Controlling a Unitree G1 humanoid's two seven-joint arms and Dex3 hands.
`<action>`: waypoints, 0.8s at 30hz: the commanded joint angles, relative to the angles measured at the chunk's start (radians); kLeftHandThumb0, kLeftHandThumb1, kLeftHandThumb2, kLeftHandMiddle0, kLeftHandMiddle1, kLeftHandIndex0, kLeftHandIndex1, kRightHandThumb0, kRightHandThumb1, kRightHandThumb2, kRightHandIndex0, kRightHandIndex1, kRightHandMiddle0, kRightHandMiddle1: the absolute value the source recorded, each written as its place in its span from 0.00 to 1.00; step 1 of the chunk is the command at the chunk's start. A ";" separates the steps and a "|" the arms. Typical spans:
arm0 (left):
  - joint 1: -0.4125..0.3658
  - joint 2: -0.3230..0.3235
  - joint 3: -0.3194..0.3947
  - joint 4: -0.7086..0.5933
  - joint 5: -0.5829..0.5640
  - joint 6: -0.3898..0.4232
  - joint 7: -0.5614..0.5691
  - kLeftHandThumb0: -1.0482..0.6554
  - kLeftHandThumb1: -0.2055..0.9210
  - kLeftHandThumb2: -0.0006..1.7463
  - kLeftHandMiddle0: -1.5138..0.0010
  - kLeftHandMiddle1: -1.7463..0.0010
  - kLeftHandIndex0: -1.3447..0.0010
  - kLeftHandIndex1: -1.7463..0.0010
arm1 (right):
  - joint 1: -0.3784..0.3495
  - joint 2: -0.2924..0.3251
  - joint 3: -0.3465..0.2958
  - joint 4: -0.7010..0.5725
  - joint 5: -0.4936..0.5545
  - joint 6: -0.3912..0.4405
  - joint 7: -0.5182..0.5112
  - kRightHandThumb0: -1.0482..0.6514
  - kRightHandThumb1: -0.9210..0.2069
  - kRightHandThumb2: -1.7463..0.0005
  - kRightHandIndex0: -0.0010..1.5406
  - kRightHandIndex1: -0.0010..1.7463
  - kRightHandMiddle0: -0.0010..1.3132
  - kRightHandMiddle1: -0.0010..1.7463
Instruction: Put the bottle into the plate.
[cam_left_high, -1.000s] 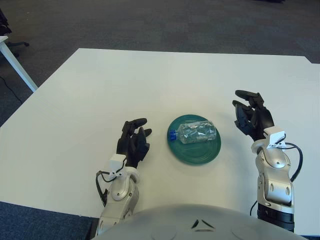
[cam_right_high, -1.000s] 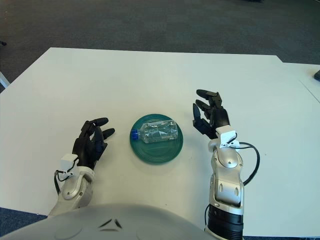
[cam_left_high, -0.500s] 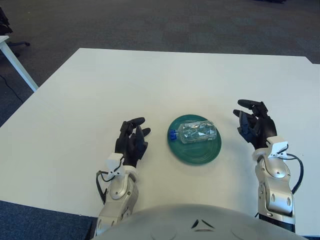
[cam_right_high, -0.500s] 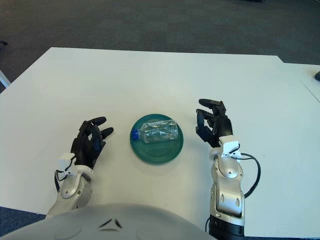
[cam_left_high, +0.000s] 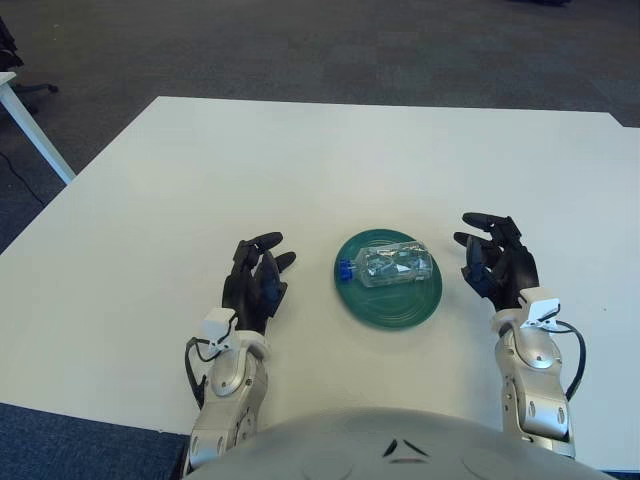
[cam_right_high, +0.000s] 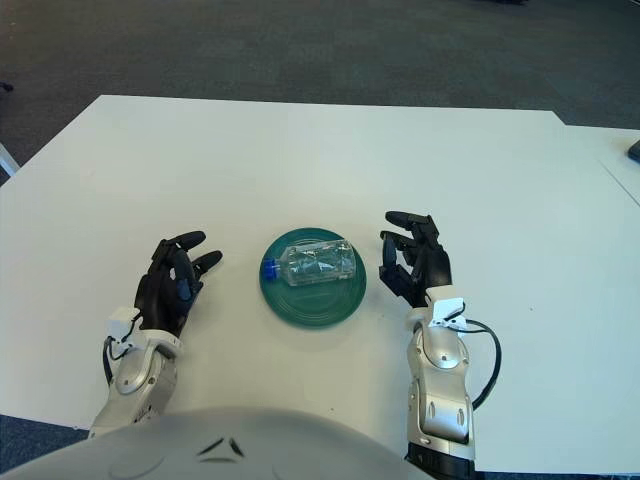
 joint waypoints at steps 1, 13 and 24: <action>-0.023 0.001 0.023 0.031 -0.007 -0.027 -0.021 0.26 1.00 0.39 0.68 0.43 0.82 0.27 | 0.000 0.014 -0.008 0.034 0.024 -0.011 -0.027 0.29 0.12 0.53 0.32 0.49 0.08 0.66; -0.110 0.018 0.027 0.121 0.036 -0.053 -0.066 0.29 1.00 0.43 0.68 0.52 0.84 0.32 | -0.003 0.051 0.026 0.106 0.040 -0.023 -0.070 0.31 0.09 0.56 0.30 0.49 0.03 0.67; -0.152 0.058 0.054 0.146 -0.026 0.003 -0.162 0.28 1.00 0.44 0.67 0.54 0.75 0.33 | -0.018 0.072 0.041 0.138 0.067 0.001 -0.097 0.36 0.17 0.48 0.32 0.51 0.05 0.68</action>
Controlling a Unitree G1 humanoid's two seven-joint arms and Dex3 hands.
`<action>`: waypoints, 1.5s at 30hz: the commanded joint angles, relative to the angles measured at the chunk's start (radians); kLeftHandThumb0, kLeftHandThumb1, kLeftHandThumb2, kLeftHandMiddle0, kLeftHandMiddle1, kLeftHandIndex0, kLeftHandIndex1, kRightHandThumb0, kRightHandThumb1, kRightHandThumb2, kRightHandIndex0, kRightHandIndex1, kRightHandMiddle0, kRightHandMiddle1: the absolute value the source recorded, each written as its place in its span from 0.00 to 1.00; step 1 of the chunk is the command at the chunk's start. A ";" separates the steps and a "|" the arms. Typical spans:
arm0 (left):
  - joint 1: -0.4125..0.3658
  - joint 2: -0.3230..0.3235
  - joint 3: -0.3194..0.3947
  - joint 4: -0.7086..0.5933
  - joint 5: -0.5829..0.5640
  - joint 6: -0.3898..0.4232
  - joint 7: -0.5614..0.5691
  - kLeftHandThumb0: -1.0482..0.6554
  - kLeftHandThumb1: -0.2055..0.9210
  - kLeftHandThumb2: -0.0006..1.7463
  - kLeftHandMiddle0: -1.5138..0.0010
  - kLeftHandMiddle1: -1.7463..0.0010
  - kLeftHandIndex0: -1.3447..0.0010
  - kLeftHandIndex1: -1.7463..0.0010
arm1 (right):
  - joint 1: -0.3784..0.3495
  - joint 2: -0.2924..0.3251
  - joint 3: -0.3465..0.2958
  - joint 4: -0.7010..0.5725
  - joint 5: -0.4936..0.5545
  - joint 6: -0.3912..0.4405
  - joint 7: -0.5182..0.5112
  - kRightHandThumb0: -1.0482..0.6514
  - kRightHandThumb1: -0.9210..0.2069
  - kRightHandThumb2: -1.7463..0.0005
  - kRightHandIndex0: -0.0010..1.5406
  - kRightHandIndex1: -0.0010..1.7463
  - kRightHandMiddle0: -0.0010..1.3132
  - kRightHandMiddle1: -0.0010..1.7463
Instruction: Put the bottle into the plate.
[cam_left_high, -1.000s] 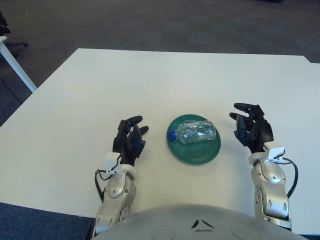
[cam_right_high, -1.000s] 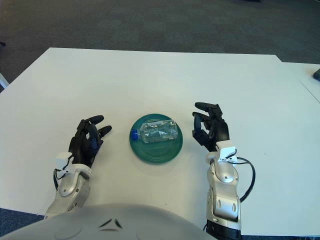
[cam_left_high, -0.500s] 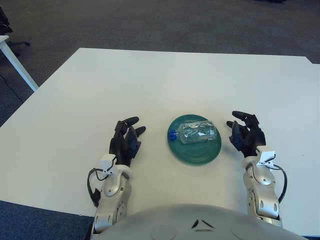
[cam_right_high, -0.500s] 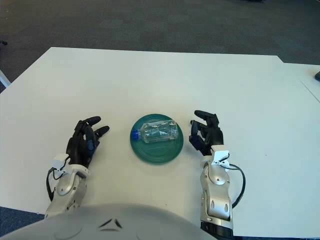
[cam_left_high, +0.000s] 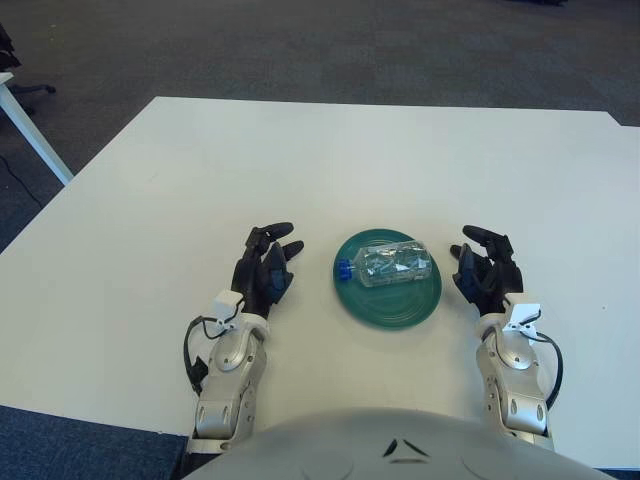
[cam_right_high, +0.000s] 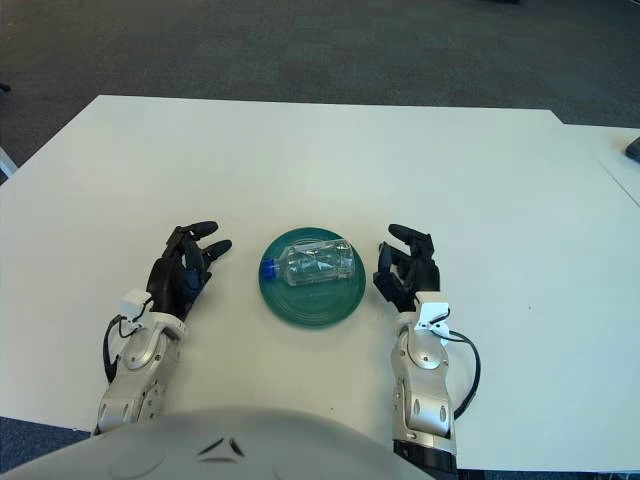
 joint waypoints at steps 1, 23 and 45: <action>-0.015 0.008 0.021 0.016 -0.030 0.033 -0.021 0.28 1.00 0.43 0.67 0.54 0.75 0.33 | -0.008 0.027 0.007 0.027 0.029 0.031 -0.010 0.36 0.17 0.48 0.32 0.51 0.05 0.68; -0.076 -0.012 0.033 0.100 0.007 0.050 -0.012 0.27 1.00 0.45 0.68 0.54 0.78 0.34 | -0.021 0.034 0.026 0.039 0.079 0.108 -0.050 0.36 0.22 0.43 0.35 0.56 0.07 0.69; -0.092 -0.014 0.042 0.130 0.009 0.035 -0.017 0.27 1.00 0.45 0.68 0.54 0.79 0.34 | -0.037 0.004 0.038 0.097 0.071 0.099 -0.071 0.36 0.21 0.44 0.34 0.58 0.06 0.70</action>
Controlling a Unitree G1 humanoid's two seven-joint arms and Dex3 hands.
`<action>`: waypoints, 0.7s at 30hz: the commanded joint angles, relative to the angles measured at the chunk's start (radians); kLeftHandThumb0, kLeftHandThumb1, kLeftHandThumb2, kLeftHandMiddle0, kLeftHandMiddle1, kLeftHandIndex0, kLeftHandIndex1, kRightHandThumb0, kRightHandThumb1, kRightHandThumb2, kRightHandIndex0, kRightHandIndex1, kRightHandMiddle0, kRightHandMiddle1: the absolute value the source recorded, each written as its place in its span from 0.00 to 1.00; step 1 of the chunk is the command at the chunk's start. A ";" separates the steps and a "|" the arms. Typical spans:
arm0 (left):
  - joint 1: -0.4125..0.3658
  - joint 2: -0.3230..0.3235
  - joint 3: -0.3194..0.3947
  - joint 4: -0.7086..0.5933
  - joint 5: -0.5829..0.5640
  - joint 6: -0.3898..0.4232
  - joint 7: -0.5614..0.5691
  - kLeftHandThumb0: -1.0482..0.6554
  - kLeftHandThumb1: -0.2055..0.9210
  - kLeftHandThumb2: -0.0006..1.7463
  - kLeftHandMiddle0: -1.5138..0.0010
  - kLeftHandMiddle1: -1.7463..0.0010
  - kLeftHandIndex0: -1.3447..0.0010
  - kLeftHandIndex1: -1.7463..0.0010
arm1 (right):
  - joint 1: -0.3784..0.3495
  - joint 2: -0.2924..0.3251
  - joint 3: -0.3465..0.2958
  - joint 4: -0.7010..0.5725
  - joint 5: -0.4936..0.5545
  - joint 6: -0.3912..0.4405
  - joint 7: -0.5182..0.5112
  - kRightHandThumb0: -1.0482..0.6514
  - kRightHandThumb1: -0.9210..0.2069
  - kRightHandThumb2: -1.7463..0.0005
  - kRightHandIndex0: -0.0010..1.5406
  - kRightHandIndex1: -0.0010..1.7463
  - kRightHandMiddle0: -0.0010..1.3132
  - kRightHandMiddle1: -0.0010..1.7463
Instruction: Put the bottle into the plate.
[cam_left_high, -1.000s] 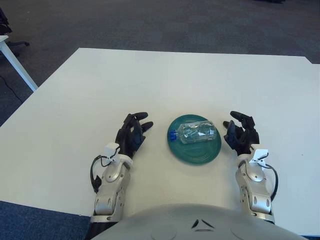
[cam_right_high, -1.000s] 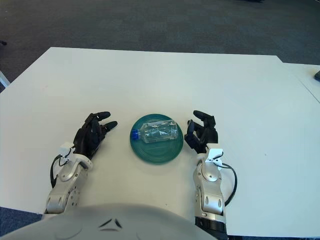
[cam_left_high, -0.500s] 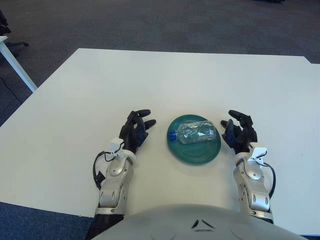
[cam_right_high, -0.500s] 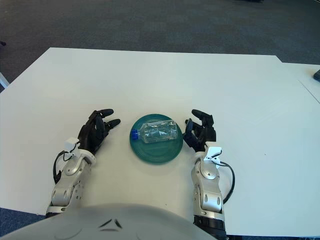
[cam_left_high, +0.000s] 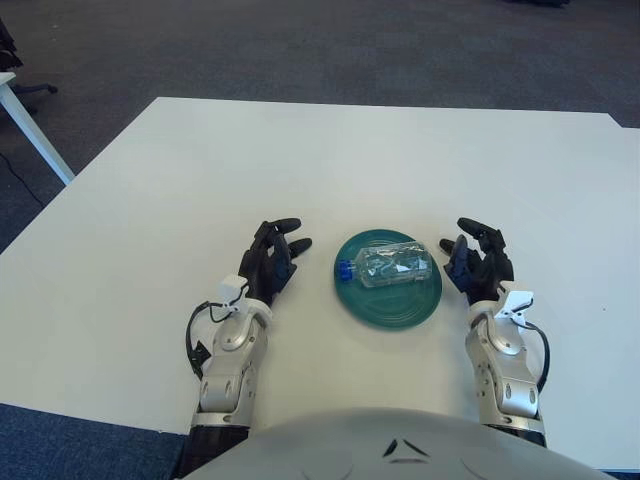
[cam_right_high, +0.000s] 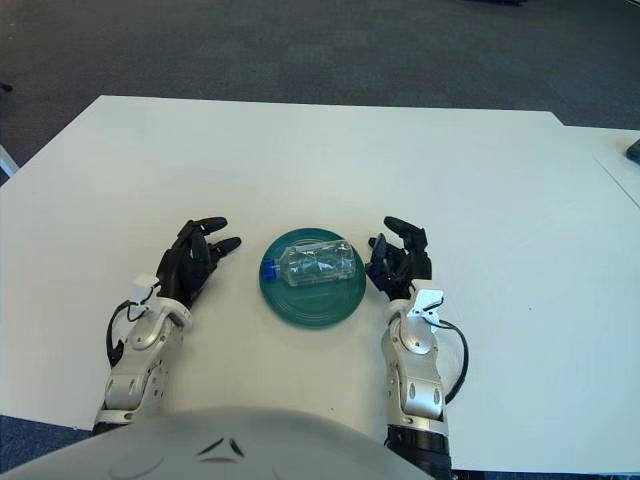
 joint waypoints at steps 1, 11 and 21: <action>-0.001 0.004 0.008 0.024 0.003 0.015 -0.001 0.27 1.00 0.45 0.68 0.54 0.79 0.34 | 0.023 0.009 0.007 0.062 -0.018 0.003 -0.010 0.37 0.22 0.44 0.34 0.58 0.06 0.70; -0.003 0.004 0.013 0.027 0.003 0.014 -0.005 0.27 1.00 0.45 0.68 0.54 0.79 0.34 | -0.011 -0.006 -0.004 0.207 -0.033 -0.267 0.007 0.39 0.25 0.40 0.34 0.60 0.08 0.71; 0.000 0.007 0.016 0.019 0.000 0.019 -0.008 0.27 1.00 0.45 0.68 0.54 0.79 0.34 | -0.047 0.003 -0.026 0.292 -0.019 -0.391 -0.002 0.41 0.28 0.38 0.34 0.62 0.09 0.72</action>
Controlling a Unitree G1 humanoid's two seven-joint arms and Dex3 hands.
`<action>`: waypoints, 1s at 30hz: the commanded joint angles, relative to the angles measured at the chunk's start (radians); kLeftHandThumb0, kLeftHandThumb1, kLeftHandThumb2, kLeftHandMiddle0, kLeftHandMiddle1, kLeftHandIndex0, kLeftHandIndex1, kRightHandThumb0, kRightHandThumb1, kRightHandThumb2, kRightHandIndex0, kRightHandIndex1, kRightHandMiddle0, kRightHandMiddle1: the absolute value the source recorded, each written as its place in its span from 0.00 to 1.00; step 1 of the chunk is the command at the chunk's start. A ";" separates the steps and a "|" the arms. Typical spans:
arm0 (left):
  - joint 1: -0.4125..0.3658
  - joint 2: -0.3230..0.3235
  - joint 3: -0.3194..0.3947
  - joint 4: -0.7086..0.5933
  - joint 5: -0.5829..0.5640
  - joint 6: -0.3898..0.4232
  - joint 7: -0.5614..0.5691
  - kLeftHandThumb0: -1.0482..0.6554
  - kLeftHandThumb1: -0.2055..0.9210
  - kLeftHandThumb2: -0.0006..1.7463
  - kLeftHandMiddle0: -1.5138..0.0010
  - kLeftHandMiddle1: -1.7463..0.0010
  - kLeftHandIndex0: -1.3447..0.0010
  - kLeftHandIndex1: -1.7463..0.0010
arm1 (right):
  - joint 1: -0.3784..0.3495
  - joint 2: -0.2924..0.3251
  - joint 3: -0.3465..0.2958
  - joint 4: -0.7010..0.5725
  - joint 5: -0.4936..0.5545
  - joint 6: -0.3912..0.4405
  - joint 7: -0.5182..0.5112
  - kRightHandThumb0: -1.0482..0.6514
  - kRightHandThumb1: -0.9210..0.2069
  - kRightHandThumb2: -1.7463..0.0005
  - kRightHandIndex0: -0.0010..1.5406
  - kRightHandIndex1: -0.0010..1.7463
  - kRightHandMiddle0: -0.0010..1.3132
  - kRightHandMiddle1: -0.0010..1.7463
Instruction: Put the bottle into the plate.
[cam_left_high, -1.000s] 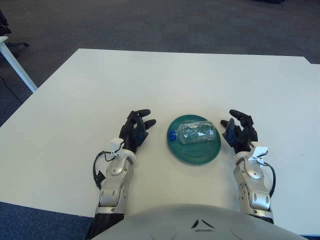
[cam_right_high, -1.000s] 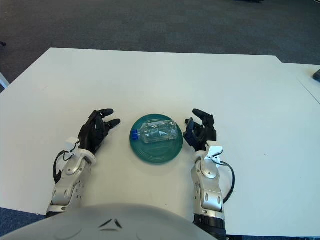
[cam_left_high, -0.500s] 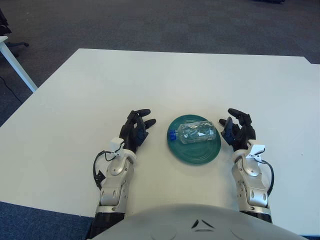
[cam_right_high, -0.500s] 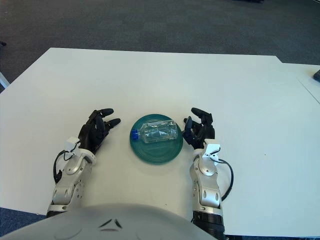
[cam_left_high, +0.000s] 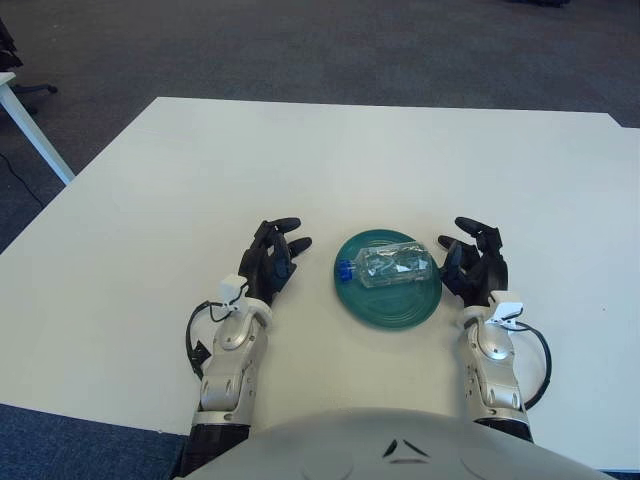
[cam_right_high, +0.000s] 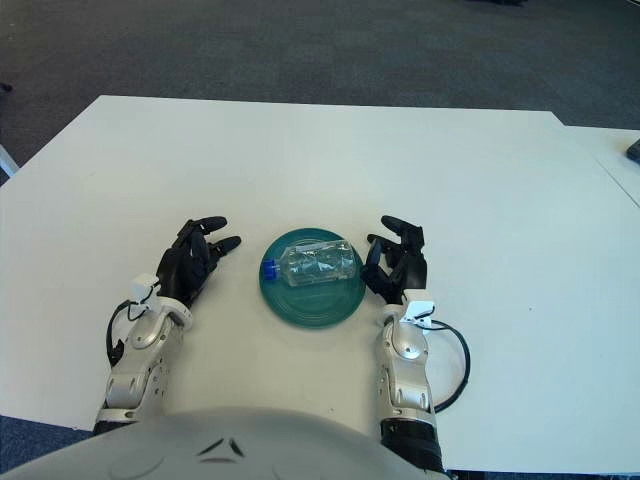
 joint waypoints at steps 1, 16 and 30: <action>0.005 0.005 0.008 0.012 0.000 0.022 -0.001 0.27 1.00 0.45 0.68 0.54 0.79 0.34 | 0.002 0.007 -0.012 0.046 0.010 0.001 -0.006 0.42 0.28 0.38 0.34 0.62 0.09 0.72; 0.014 0.011 0.014 -0.015 -0.006 0.039 -0.006 0.27 1.00 0.45 0.68 0.54 0.79 0.34 | 0.004 0.022 -0.013 -0.010 -0.009 0.178 -0.065 0.42 0.28 0.37 0.34 0.63 0.09 0.75; 0.017 0.013 0.020 -0.034 -0.009 0.056 -0.010 0.27 1.00 0.45 0.68 0.54 0.79 0.34 | 0.003 0.026 -0.022 -0.058 0.016 0.284 -0.079 0.40 0.26 0.40 0.34 0.63 0.10 0.74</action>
